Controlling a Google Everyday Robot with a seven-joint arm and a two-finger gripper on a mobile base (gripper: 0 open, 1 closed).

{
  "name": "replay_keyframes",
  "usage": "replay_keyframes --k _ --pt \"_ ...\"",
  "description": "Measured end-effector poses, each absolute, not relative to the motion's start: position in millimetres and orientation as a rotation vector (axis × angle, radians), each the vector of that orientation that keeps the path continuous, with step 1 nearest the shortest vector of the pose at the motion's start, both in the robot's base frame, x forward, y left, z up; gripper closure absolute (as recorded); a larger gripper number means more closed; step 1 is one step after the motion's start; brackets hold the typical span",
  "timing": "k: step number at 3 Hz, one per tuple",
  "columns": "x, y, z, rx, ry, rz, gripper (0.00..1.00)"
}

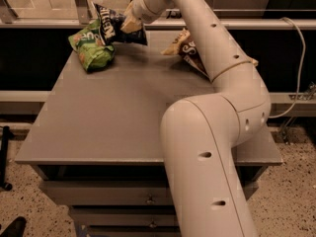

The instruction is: Move blue chip bag near green rice chip bag

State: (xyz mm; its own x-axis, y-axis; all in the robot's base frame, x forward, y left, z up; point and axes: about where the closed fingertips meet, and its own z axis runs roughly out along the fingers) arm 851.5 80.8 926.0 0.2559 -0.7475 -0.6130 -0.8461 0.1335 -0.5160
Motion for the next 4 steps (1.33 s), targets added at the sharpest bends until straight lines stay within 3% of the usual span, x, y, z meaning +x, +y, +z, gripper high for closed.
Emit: replay_keyframes --k 4 --pt "845 76 923 -1.630 1.549 0.155 0.00"
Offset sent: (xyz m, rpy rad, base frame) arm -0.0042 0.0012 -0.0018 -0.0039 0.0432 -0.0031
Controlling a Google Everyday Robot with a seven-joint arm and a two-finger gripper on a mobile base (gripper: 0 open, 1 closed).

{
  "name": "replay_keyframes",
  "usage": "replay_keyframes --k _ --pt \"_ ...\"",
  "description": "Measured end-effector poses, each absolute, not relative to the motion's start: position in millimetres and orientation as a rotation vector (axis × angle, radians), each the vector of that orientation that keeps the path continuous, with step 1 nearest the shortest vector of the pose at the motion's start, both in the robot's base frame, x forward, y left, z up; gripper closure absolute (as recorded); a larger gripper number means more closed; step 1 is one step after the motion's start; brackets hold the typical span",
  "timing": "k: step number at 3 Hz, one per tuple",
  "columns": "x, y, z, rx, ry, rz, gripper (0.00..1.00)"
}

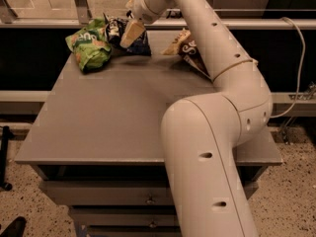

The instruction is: Move blue chip bag near green rice chip bag

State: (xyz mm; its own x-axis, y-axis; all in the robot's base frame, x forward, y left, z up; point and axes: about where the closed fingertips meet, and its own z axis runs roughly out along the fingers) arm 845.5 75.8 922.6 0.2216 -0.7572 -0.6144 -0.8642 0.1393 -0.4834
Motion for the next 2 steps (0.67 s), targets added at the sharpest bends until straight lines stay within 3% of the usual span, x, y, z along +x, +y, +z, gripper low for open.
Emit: replay_keyframes --k 1,2 --pt "836 53 937 -1.609 1.552 0.152 0.00" --pt "782 -13 988 -1.499 1.496 0.244 0.00"
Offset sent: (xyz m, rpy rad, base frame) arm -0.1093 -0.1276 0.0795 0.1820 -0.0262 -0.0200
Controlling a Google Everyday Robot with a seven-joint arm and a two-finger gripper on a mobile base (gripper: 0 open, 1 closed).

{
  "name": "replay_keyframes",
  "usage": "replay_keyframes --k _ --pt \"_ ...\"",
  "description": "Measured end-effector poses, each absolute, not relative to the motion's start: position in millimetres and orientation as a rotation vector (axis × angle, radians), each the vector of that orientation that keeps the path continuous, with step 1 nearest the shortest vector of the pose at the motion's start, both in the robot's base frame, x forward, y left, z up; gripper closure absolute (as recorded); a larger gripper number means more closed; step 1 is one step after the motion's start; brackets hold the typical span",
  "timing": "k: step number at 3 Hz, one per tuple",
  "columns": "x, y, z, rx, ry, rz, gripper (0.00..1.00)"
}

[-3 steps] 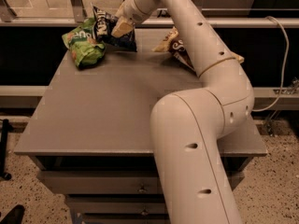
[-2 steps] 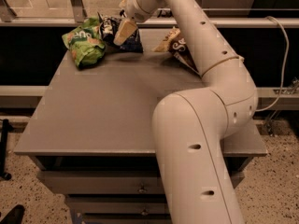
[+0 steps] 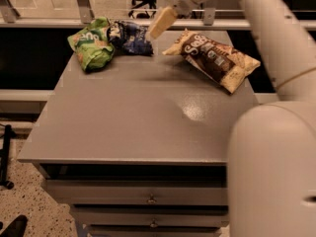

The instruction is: Move blue chip bag near green rice chip bag

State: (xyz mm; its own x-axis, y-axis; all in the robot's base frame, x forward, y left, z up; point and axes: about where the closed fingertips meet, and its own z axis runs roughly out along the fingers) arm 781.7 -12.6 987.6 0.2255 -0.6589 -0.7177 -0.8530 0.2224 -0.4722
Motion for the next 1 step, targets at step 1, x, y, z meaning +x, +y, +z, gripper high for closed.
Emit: replay_keyframes --k 1 --pt "737.1 -78.7 1007.1 -1.367 1.478 0.299 0.00"
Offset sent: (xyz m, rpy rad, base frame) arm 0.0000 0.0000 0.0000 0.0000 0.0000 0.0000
